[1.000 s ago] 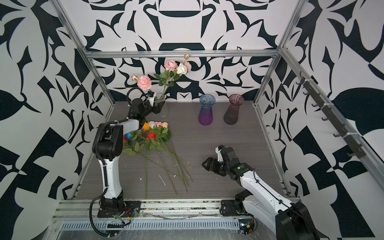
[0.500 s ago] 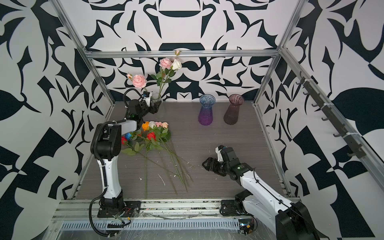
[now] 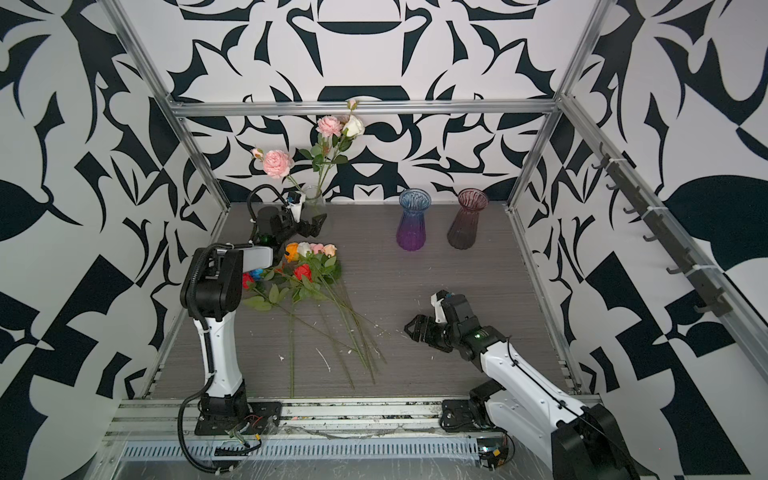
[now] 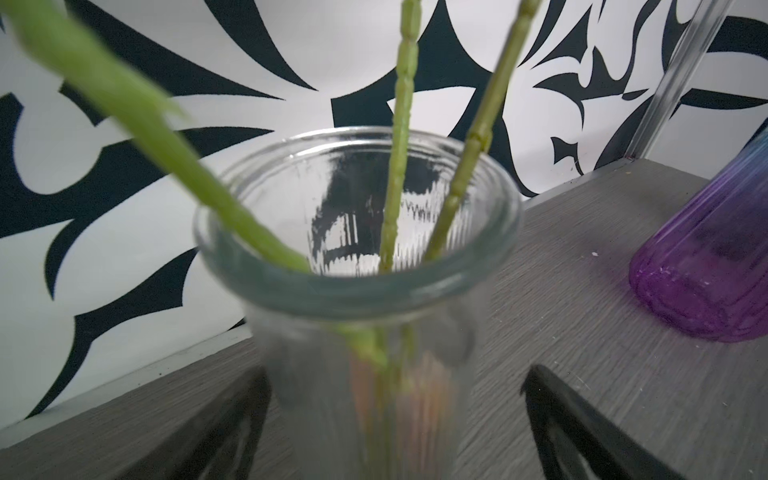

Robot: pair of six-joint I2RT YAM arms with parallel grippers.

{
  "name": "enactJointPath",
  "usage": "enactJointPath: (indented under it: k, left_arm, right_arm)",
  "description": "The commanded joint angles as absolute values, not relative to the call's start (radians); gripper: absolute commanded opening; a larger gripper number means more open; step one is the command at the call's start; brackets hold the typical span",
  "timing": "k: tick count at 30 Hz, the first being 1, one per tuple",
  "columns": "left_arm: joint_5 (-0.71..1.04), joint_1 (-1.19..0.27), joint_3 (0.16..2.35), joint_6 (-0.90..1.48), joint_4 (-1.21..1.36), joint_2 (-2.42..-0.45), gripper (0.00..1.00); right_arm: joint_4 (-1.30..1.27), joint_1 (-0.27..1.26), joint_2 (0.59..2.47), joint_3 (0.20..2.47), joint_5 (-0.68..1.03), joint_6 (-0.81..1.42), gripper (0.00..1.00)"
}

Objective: Arrange the flowers into the vase

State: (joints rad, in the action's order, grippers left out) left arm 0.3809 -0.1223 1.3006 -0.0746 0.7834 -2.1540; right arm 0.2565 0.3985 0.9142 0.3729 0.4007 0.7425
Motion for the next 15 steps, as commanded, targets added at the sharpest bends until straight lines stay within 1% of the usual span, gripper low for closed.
enactJointPath:
  k: [1, 7, 15]
  left_arm:
    - [0.391, -0.118, 1.271, -0.072, 0.834, -2.109, 0.99]
    - [0.400, -0.119, 1.234, -0.058, 0.882, -2.066, 0.99]
    - [0.390, -0.120, 1.080, -0.074, 0.953, -1.927, 0.99]
  right_arm:
    - [0.242, 0.394, 0.894, 0.387, 0.405, 0.742, 0.81]
    - [0.244, 0.394, 0.886, 0.385, 0.403, 0.742, 0.81]
    - [0.250, 0.394, 0.869, 0.384, 0.402, 0.745, 0.81]
